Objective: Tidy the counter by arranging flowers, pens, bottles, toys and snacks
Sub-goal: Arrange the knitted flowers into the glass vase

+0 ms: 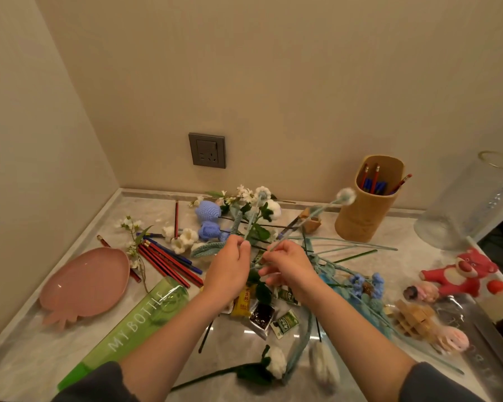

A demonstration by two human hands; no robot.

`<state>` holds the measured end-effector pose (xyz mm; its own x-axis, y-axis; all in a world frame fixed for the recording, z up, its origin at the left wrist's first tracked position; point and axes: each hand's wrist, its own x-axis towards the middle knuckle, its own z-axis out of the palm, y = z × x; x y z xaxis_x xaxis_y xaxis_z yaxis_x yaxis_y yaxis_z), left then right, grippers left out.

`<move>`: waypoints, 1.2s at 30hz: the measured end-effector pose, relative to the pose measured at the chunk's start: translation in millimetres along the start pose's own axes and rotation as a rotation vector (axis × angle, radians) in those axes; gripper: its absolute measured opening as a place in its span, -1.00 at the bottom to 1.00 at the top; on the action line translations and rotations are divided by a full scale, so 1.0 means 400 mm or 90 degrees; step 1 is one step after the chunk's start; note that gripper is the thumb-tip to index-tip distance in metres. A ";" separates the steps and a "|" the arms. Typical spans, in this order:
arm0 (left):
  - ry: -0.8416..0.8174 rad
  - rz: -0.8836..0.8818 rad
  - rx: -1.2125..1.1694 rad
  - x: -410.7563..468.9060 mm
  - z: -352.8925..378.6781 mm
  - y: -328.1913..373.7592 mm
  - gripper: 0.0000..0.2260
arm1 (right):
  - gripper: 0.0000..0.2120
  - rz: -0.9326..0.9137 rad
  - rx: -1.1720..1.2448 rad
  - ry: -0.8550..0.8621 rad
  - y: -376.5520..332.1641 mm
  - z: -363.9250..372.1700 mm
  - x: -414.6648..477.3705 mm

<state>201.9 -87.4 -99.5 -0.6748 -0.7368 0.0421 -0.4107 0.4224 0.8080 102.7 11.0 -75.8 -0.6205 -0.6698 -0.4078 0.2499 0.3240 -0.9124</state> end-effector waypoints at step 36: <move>-0.152 -0.024 -0.455 0.075 -0.031 0.220 -0.82 | -0.81 -0.183 -0.291 0.060 -0.080 -0.012 -0.112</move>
<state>153.2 -79.0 -19.8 -0.8158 -0.5756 -0.0563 0.0061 -0.1059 0.9944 118.9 33.7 -28.1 -0.6854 -0.7182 -0.1201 -0.2751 0.4081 -0.8705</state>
